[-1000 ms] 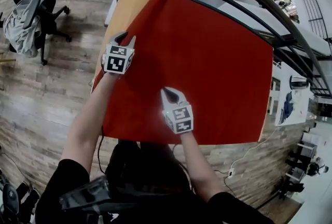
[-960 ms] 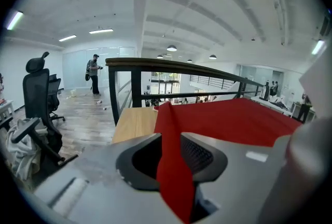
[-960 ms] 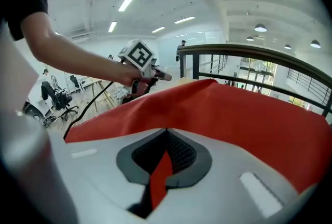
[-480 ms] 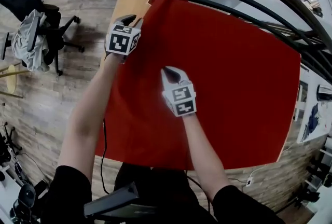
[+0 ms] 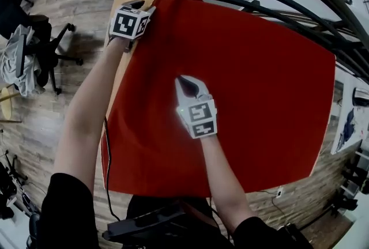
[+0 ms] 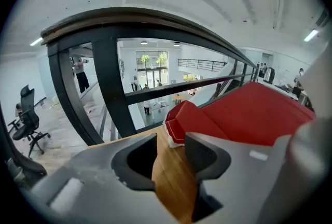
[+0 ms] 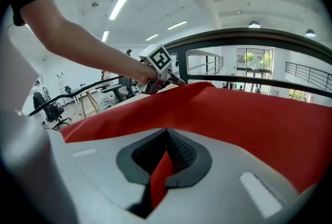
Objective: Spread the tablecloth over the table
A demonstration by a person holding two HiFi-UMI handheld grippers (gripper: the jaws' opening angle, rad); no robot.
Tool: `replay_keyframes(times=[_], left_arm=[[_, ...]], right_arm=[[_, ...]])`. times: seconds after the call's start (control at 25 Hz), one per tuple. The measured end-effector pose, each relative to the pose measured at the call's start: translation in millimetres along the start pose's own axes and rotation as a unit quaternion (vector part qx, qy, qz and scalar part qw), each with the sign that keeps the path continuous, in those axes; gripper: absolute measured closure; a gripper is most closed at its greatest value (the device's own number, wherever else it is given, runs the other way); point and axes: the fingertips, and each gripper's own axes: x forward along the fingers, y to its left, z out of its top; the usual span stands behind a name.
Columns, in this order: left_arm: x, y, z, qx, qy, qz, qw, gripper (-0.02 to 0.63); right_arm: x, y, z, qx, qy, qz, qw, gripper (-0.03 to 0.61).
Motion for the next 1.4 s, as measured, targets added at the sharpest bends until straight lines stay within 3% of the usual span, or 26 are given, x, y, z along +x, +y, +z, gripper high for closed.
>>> replay_keyframes(times=[0.24,0.52,0.64,0.72,0.88,1.08,1.16,1.28,1.32,1.4], left_arm=[[25.6,6.7,-0.3,0.024,0.049,-0.036,0.9978,0.451],[32.9,7.8,5.4,0.007,0.084,-0.073,0.9938,0.595],[32.6,21.5,7.8,0.075,0.110,-0.076,0.9882,0.597],[32.1,42.0,15.2,0.130,0.125,-0.065,0.9814,0.597],[31.2,81.0,35.6,0.203,0.143,-0.035,0.9681,0.597],[32.8,133.0,50.4,0.304,0.167,0.009,0.9380,0.597],[34.6,152.0,54.7,0.368,0.180,0.025,0.9118,0.597],[33.6,184.9,67.6,0.458,0.208,0.086,0.8599,0.597],[33.3,187.9,72.7,0.476,0.209,0.099,0.8484,0.595],[35.5,187.4,75.6,0.499,0.200,0.118,0.8350,0.587]], right_arm=[[6.2,-1.6,6.9,0.011,0.000,-0.006,1.000,0.569],[10.2,-6.0,8.7,0.000,0.007,-0.004,1.000,0.569],[9.0,-2.8,4.6,-0.017,0.018,0.003,1.000,0.569],[9.7,-2.2,2.9,-0.022,0.024,0.006,0.999,0.569],[12.2,-7.2,5.0,-0.017,0.033,0.006,0.999,0.569],[32.1,7.1,20.9,-0.040,0.037,0.020,0.998,0.569],[40.3,12.8,24.1,-0.045,0.039,0.022,0.998,0.569],[44.1,12.3,21.5,-0.050,0.046,0.016,0.998,0.569],[43.5,11.1,20.0,-0.053,0.049,0.012,0.997,0.569],[44.0,10.1,17.9,-0.057,0.057,0.003,0.997,0.569]])
